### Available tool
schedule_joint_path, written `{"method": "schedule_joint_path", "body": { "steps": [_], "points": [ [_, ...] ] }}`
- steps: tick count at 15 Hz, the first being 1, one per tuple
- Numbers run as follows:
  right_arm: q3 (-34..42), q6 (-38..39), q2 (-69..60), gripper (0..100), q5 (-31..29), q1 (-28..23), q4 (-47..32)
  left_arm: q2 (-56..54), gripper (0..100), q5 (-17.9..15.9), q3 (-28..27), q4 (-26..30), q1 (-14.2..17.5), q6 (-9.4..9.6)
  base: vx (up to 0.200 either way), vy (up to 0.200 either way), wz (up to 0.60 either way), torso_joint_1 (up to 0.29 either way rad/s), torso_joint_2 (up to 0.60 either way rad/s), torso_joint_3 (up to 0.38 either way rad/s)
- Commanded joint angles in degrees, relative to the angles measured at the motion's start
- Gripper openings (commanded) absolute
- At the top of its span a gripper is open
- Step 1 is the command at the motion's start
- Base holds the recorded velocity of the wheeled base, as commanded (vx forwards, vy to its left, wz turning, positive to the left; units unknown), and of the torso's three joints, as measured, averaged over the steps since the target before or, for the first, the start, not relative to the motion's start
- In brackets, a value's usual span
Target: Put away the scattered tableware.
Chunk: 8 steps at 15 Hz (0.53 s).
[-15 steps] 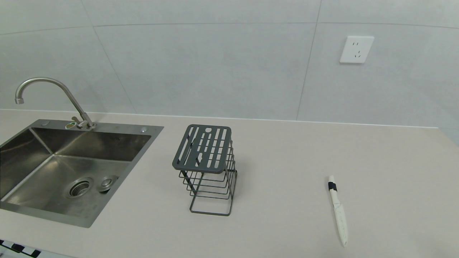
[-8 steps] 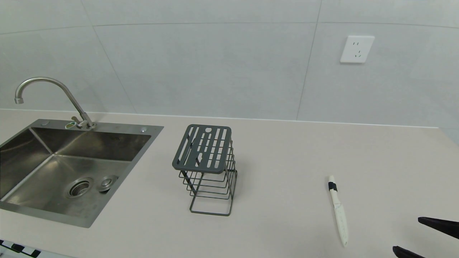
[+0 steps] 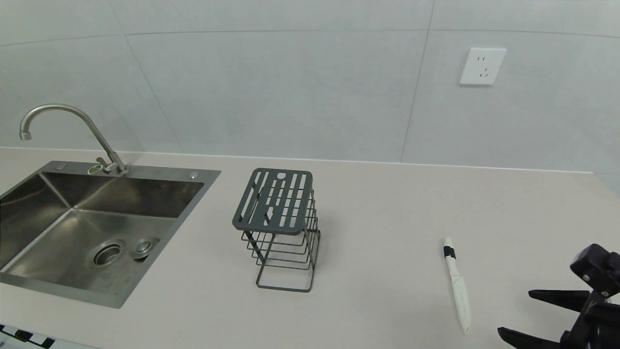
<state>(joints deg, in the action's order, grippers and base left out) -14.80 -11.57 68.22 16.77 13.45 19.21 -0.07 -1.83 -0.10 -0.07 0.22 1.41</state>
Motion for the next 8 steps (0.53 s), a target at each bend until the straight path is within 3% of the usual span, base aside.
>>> {"method": "schedule_joint_path", "body": {
  "steps": [1,4,8],
  "points": [
    [-0.8,0.1,6.0,100,-0.6,3.7,-0.1,0.1,100,0.0,0.0,0.0,0.0,-0.01,0.0,0.0,0.0,0.0,0.0,0.0],
    [-2.4,1.4,11.0,100,-7.5,8.0,1.4,0.1,100,0.0,0.0,0.0,0.0,-0.1,0.0,0.0,0.0,0.0,0.0,0.0],
    [-6.3,8.1,15.8,100,-10.4,8.4,1.4,0.1,100,0.0,0.0,0.0,0.0,-0.1,0.0,0.0,0.0,0.0,0.0,0.0]
  ]
}}
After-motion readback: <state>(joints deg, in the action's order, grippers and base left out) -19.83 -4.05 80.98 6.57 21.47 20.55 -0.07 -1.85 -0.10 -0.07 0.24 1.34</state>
